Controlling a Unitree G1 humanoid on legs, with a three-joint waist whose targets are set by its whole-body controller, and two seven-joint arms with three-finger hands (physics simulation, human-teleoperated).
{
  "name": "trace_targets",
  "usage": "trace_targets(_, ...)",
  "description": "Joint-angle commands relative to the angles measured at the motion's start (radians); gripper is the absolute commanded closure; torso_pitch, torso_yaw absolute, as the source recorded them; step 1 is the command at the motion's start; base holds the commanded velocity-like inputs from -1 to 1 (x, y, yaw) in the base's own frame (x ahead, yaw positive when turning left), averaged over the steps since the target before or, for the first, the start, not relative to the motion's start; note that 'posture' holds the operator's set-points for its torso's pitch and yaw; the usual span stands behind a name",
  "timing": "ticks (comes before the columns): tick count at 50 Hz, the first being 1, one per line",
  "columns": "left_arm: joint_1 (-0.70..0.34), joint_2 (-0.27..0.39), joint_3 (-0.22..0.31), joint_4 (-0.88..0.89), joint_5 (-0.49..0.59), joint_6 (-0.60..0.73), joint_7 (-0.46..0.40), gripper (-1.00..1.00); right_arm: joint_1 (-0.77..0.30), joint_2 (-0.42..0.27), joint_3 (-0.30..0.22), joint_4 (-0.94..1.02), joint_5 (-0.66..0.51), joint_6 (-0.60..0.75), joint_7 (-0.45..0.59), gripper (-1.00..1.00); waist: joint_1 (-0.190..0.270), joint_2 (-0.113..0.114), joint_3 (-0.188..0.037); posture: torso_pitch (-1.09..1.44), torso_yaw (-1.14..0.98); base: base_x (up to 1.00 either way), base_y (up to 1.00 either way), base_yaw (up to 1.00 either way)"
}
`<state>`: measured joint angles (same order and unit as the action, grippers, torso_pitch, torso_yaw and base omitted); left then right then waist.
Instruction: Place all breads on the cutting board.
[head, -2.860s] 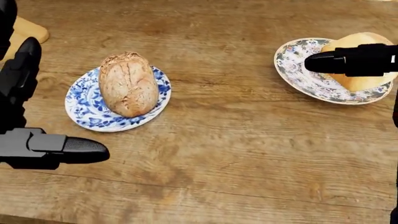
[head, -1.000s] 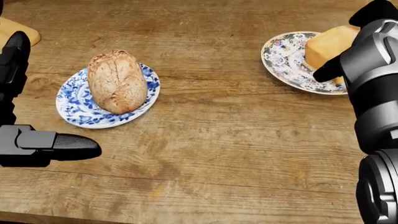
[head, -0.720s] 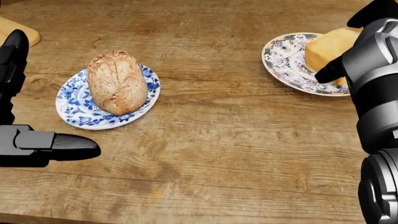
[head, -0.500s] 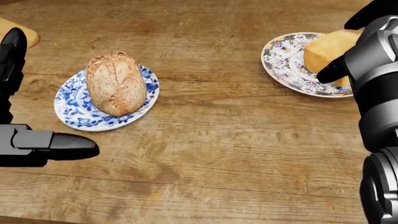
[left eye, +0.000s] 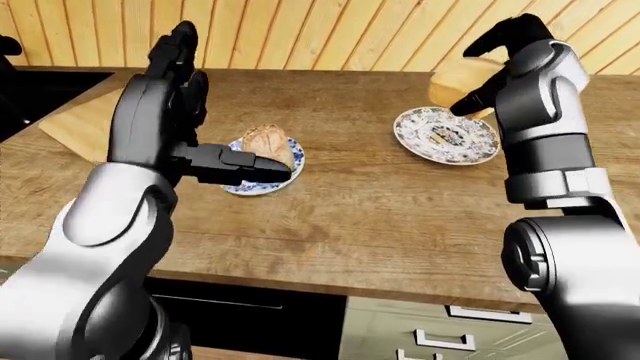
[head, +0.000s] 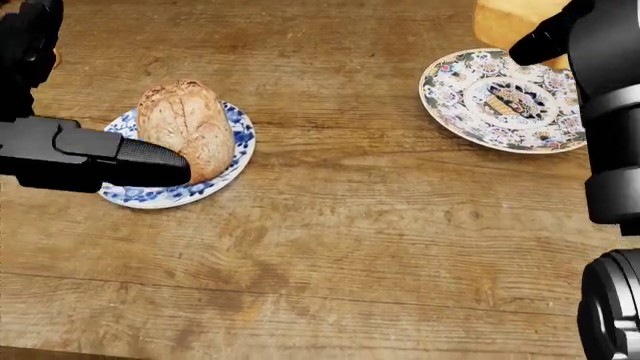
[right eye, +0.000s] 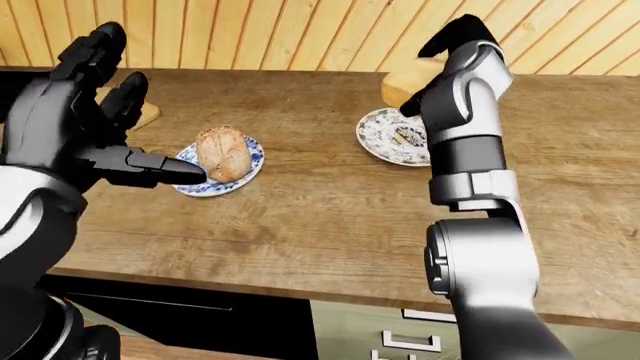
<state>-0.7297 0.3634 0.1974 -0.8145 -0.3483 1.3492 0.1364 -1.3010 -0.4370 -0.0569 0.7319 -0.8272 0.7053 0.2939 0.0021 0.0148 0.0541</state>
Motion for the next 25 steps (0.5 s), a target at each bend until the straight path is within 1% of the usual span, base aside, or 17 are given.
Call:
trace_targets(1,-0.039,0.018,-0.016,0.018,0.046,-0.014,-0.013,-1.00,-0.039,-0.010,-0.005,-0.059,-0.023,-0.012,0.010,1.00,0.000,-0.005,-0.028,0.00,0.00,0.00,0.00,0.00)
trace_targets(4,-0.067,0.034,-0.054,0.093,0.104,-0.045,-0.053,-1.00,-0.027,-0.003,-0.006,-0.106,-0.035,-0.004,0.035,1.00,0.000,-0.004,-0.028,0.00,0.00,0.00,0.00,0.00)
trace_targets(5,-0.074,0.054,-0.084,0.118,0.128,-0.048,-0.075,-1.00,-0.026,0.000,-0.005,-0.121,-0.039,-0.001,0.044,1.00,0.000,-0.004,-0.028,0.00,0.00,0.00,0.00,0.00)
trace_targets(6,-0.080,0.057,-0.102,0.145,0.158,-0.074,-0.092,-1.00,-0.027,0.002,-0.003,-0.130,-0.046,0.000,0.050,1.00,0.000,-0.003,-0.028,0.00,0.00,0.00,0.00,0.00)
trace_targets(7,-0.087,0.071,-0.131,0.166,0.183,-0.073,-0.123,-1.00,-0.028,0.005,-0.004,-0.134,-0.049,0.000,0.053,1.00,-0.001,-0.004,-0.028,0.00,0.00,0.00,0.00,0.00)
trace_targets(9,-0.103,0.083,-0.166,0.204,0.253,-0.101,-0.167,-1.00,-0.031,0.011,-0.007,-0.136,-0.052,-0.003,0.056,1.00,-0.001,-0.004,-0.029,0.00,0.00,0.00,0.00,0.00)
trace_targets(10,-0.105,0.080,-0.181,0.225,0.289,-0.127,-0.190,-1.00,-0.030,0.011,-0.009,-0.135,-0.053,-0.006,0.055,1.00,-0.001,-0.004,-0.029,0.00,0.00,0.00,0.00,0.00)
trace_targets(11,-0.107,0.074,-0.189,0.228,0.318,-0.129,-0.219,-1.00,-0.030,0.012,-0.010,-0.134,-0.054,-0.007,0.054,1.00,-0.001,-0.005,-0.029,0.00,0.00,0.00,0.00,0.00)
trace_targets(12,-0.114,0.079,-0.215,0.241,0.359,-0.136,-0.246,-1.00,-0.032,0.013,-0.009,-0.133,-0.055,-0.008,0.055,1.00,-0.001,-0.006,-0.030,0.00,0.00,0.00,0.00,0.00)
trace_targets(14,-0.117,0.066,-0.239,0.246,0.427,-0.140,-0.309,-1.00,-0.032,0.014,-0.010,-0.122,-0.057,-0.016,0.047,1.00,-0.001,-0.007,-0.031,0.00,0.00,0.00,0.00,0.00)
trace_targets(15,-0.116,0.070,-0.255,0.251,0.466,-0.144,-0.341,-1.00,-0.032,0.013,-0.011,-0.112,-0.056,-0.023,0.039,1.00,-0.001,-0.009,-0.031,0.00,0.00,0.00,0.00,0.00)
trace_targets(21,-0.131,0.028,-0.260,0.322,0.670,-0.176,-0.490,-1.00,-0.038,0.016,-0.008,-0.116,-0.062,-0.021,0.050,1.00,0.001,-0.015,-0.033,0.00,0.00,0.00,0.00,0.00)
trace_targets(25,-0.148,-0.021,-0.251,0.392,0.777,-0.213,-0.566,-1.00,-0.042,0.016,-0.007,-0.120,-0.067,-0.020,0.056,1.00,0.003,-0.017,-0.034,0.00,0.00,0.00,0.00,0.00)
